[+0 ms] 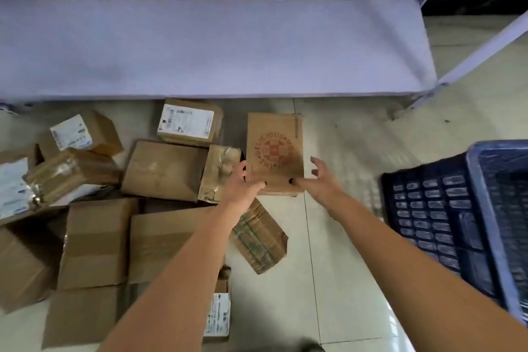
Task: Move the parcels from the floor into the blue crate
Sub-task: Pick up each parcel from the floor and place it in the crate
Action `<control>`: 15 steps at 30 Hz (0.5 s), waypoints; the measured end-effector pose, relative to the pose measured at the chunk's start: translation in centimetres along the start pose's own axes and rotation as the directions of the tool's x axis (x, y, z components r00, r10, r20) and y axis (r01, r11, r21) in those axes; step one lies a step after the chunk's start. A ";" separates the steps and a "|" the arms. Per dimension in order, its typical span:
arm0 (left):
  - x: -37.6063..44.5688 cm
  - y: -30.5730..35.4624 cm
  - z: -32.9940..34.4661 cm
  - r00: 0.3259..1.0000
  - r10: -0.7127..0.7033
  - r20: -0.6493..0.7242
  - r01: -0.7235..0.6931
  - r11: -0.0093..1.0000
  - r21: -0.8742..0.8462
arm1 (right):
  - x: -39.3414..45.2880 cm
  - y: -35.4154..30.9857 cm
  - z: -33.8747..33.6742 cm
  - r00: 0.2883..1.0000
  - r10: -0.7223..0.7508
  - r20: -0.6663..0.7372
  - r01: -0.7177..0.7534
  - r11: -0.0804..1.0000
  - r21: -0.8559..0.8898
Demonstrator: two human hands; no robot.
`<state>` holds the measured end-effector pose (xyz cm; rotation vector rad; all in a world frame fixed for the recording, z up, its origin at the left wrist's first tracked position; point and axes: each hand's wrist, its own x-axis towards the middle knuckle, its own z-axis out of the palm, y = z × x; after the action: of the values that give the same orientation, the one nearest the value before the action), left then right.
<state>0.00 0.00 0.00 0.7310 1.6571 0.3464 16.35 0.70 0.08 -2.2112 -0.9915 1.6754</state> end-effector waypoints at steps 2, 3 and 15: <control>1.7 -0.5 0.5 0.999 0.034 -0.022 -0.034 0.999 0.002 | 1.9 0.5 0.9 1.000 -0.023 -0.012 0.023 1.000 -0.008; 2.2 -0.6 0.6 0.999 0.031 -0.033 -0.031 1.000 0.003 | 2.6 0.6 1.1 1.000 -0.010 -0.012 0.010 1.000 -0.004; 1.3 1.4 0.7 0.999 0.018 -0.033 -0.023 0.989 -0.149 | 1.5 -1.0 0.2 0.999 -0.045 -0.014 0.045 0.997 0.056</control>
<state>0.96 1.77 -0.38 0.6336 1.6348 0.4934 15.96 2.32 -0.66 -2.1456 -0.9716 1.6473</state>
